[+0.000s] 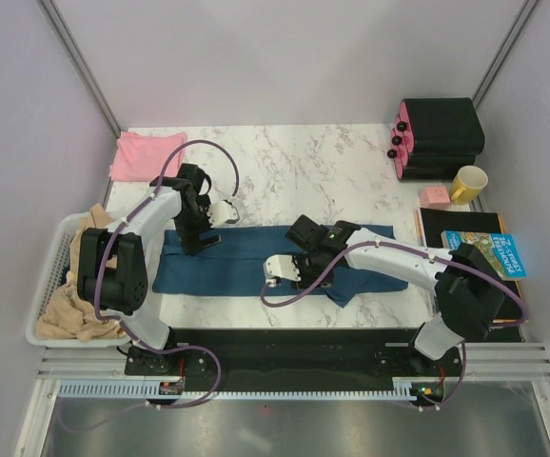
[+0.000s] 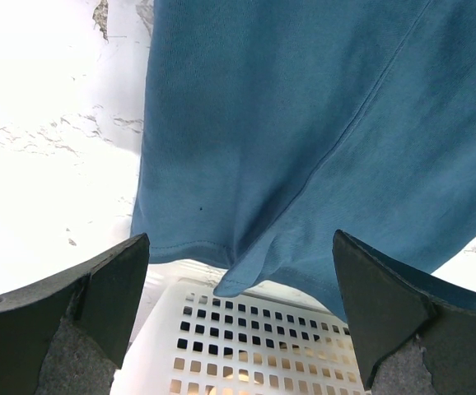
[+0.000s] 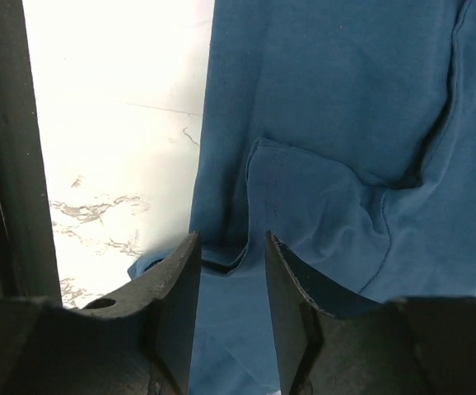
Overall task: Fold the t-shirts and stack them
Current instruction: Fold the tshirt
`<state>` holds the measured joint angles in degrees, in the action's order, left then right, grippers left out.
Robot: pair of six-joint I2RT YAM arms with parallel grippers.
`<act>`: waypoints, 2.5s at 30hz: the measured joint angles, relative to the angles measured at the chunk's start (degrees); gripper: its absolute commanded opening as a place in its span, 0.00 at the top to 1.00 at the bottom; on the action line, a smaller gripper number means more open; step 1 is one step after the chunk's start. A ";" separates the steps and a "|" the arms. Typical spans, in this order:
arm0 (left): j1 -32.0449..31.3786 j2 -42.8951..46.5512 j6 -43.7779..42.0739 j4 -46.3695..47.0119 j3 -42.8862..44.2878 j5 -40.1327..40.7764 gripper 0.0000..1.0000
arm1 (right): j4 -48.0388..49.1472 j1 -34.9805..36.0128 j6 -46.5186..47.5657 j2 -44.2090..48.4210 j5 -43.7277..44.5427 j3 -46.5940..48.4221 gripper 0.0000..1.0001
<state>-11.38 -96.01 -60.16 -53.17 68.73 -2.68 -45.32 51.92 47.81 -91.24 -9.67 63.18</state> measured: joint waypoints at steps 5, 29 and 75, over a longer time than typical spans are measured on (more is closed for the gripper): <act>0.00 -0.28 -0.72 -0.04 0.22 0.33 0.00 | -1.07 -0.37 -0.28 0.04 0.02 1.84 0.55; -0.11 -0.96 -0.81 -0.11 6.60 -2.10 0.00 | -2.47 -15.39 -8.55 10.25 -13.66 -11.65 0.50; -3.02 -2.12 -0.76 -1.33 9.53 -0.42 0.00 | -8.94 -14.14 -0.20 6.03 -13.09 -8.11 1.00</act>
<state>-14.39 -98.13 -60.93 -54.50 78.26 -3.09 -54.26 37.78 47.62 -85.21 -22.76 55.07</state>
